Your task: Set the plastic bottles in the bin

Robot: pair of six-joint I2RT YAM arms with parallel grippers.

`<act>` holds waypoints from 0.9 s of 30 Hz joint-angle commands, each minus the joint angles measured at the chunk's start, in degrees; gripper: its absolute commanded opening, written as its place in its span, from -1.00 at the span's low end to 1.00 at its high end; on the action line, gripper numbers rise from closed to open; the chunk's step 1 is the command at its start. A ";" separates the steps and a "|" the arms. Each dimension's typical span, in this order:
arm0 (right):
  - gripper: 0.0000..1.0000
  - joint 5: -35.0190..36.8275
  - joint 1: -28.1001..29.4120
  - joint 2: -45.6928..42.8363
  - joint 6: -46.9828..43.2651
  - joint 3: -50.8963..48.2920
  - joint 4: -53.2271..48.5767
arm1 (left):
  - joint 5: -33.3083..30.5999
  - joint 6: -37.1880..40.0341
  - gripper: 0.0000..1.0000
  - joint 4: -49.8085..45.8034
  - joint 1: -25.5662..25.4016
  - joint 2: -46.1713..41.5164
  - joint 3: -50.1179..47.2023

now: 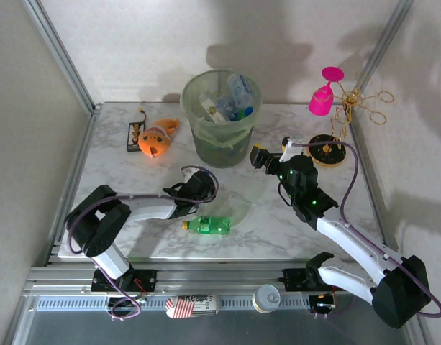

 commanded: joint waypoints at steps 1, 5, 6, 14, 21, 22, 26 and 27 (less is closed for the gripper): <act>0.97 -1.19 -0.14 -0.04 1.14 -1.10 2.59 | -4.25 -1.33 0.12 1.21 -0.53 -5.18 -2.28; 0.97 -2.59 -0.19 0.61 1.50 -1.58 3.51 | -8.91 -0.87 0.12 0.17 -0.38 -12.22 -3.32; 0.98 -3.09 -0.18 0.77 1.51 -1.72 3.83 | -10.53 -0.30 0.12 -0.49 -0.22 -14.55 -3.32; 0.98 -5.45 -0.19 0.85 1.07 -3.95 7.51 | -14.60 7.98 0.14 -0.64 3.75 -29.71 1.43; 0.98 -7.02 -0.17 1.17 0.76 -5.15 8.71 | -9.50 17.14 0.13 0.57 8.17 -28.08 15.06; 0.97 -7.19 -0.17 1.12 0.78 -5.24 8.64 | -8.27 18.16 0.13 0.44 8.70 -26.81 17.23; 0.98 -7.83 -0.18 0.26 0.75 -5.81 8.07 | -1.25 21.25 0.10 -3.03 10.90 -18.89 28.95; 0.98 -7.92 -0.18 -0.19 0.86 -6.07 7.95 | 0.03 21.93 0.08 -4.34 11.36 -16.41 32.28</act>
